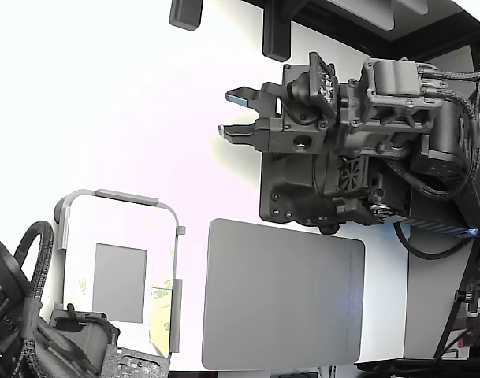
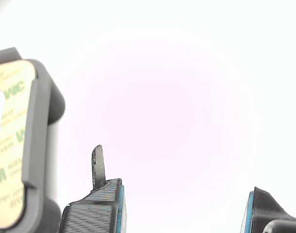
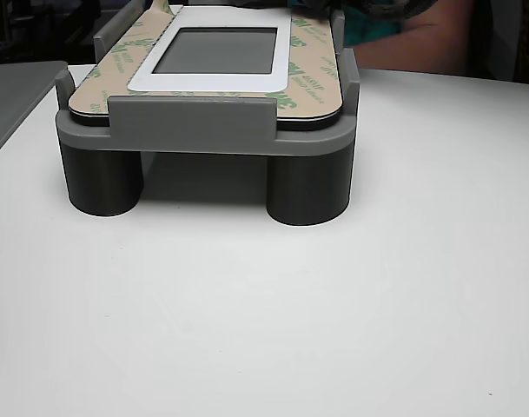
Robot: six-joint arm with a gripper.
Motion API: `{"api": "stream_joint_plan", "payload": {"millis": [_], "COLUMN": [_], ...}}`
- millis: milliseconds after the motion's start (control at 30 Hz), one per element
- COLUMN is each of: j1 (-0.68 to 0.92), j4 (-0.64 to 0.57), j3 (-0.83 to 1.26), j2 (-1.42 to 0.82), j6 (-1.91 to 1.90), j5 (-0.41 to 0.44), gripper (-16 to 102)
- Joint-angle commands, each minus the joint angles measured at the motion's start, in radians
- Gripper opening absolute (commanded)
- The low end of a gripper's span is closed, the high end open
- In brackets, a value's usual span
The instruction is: Peel off protective film from adhesive tape.
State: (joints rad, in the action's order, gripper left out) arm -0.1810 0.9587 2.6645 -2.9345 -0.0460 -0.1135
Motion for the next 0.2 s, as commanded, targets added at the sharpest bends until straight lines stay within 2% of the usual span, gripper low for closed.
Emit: {"api": "stream_joint_plan", "payload": {"millis": [0, 167], "j1": [-0.009, -0.009], "j4": [-0.003, -0.003], "j3": [-0.023, -0.023], "j2": [-0.021, -0.021], "j6": [0.0, 0.0], "j5": [0.0, 0.0], "gripper": [100, 100]}}
